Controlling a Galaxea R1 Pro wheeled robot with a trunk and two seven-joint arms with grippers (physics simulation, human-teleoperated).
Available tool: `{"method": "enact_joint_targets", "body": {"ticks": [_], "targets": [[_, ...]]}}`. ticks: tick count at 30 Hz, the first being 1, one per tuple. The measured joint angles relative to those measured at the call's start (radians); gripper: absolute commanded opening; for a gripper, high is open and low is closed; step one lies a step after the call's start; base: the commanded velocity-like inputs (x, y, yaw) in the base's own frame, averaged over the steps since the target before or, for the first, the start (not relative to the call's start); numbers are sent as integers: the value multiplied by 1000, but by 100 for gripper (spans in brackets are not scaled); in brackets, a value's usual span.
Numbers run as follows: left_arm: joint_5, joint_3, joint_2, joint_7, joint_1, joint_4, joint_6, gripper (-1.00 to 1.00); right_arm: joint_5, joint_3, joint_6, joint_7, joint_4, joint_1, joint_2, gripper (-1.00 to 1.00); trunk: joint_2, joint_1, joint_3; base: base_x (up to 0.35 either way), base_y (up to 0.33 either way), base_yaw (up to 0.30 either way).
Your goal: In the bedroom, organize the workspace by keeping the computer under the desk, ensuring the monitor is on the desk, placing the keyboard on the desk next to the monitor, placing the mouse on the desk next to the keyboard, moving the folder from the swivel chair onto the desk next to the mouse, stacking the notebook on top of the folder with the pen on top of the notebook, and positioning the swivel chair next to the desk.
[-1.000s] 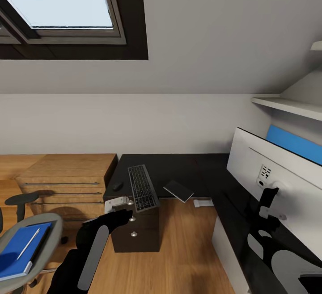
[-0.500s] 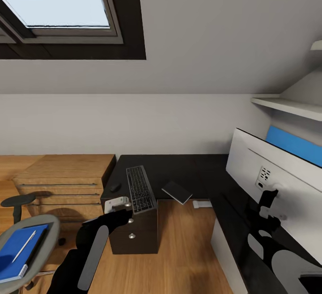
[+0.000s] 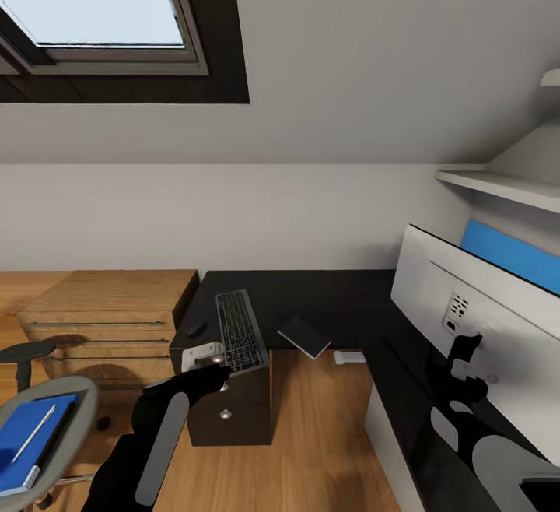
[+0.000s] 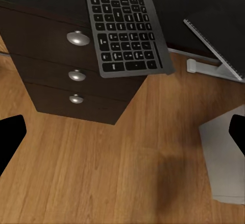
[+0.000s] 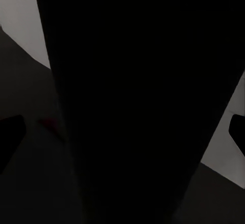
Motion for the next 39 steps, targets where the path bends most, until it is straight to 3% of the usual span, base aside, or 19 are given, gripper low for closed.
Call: {"method": "enact_joint_targets", "body": {"ticks": [2,3,39], "targets": [[0,0,0,0,0,0,0,100,0,0,0,0,0,0,0,100,0,0,0,4,-4,0],[0,0,0,0,0,0,0,100,0,0,0,0,0,0,0,-100,0,0,0,2,-2,0],[1,2,1,0,0,0,0,100,-1,-7,-3,0,-2,0,0,-100,0,0,0,-1,0,0]]}}
